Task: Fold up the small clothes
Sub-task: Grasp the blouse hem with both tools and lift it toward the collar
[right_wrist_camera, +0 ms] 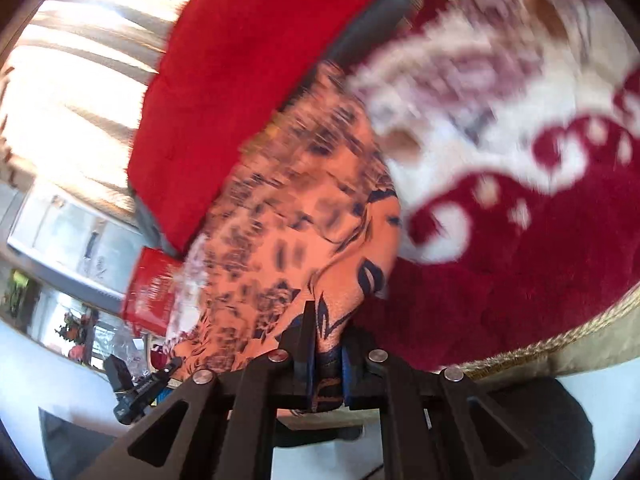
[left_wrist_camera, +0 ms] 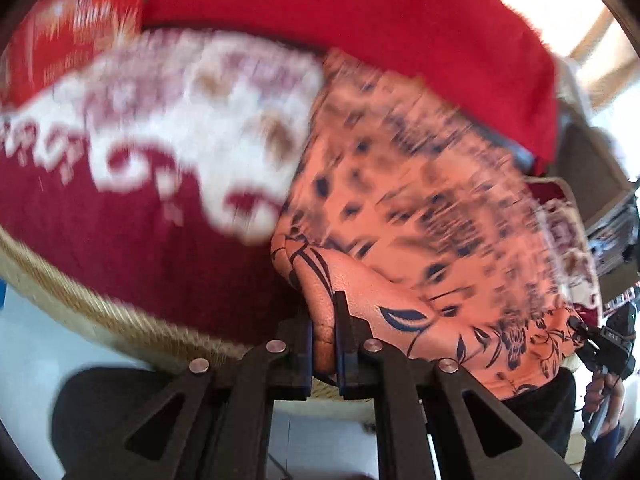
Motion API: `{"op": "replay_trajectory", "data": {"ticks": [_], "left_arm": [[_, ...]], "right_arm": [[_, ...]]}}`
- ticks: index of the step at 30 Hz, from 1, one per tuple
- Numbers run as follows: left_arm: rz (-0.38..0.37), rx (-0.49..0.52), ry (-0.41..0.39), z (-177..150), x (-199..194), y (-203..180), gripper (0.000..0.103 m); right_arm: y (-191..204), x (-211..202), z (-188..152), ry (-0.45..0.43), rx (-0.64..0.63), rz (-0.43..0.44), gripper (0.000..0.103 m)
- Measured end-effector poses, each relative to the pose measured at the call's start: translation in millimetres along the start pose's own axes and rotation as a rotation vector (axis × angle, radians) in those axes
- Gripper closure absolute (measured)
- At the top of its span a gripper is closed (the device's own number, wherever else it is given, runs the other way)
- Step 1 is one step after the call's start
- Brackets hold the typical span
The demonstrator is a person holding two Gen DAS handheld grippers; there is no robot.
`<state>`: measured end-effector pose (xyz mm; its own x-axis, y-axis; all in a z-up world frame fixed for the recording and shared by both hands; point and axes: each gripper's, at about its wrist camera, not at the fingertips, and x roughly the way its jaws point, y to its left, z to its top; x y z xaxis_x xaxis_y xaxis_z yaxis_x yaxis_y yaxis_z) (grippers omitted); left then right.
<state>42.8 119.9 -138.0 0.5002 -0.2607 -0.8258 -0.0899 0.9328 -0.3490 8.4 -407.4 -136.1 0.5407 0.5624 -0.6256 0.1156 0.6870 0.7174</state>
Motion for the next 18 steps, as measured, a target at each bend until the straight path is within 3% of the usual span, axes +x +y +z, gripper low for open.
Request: {"op": "replay_trajectory", "data": {"ticks": [3,6,8,11,13,15,16,17,18], "left_arm": [[-0.007,0.019,-0.004,2,-4,-5,0.094],[-0.050,0.052,-0.060,30,-27,-20,0.094],[-0.074,0.085,-0.112,62,-40,-31,0.094],[-0.134,0.127,-0.215,134,-53,-51,0.094],[-0.133,0.128,-0.278,181,-47,-58,0.094],[-0.092,0.105,-0.289,223,-21,-63,0.089],[-0.064,0.095,-0.291,235,-5,-65,0.083],[-0.014,0.101,-0.283,253,25,-66,0.066],[0.024,0.116,-0.277,264,48,-66,0.053]], "right_arm": [[-2,6,-2,0.020,0.014,0.013,0.094],[14,0,20,0.002,-0.008,0.052,0.094],[35,-2,54,-0.027,-0.055,0.092,0.094],[70,0,121,-0.108,-0.127,0.134,0.094],[91,8,178,-0.185,-0.146,0.163,0.093],[95,28,220,-0.199,-0.125,0.181,0.090],[95,48,244,-0.198,-0.127,0.180,0.080],[93,69,262,-0.204,-0.138,0.145,0.072],[85,95,277,-0.202,-0.123,0.051,0.030]]}}
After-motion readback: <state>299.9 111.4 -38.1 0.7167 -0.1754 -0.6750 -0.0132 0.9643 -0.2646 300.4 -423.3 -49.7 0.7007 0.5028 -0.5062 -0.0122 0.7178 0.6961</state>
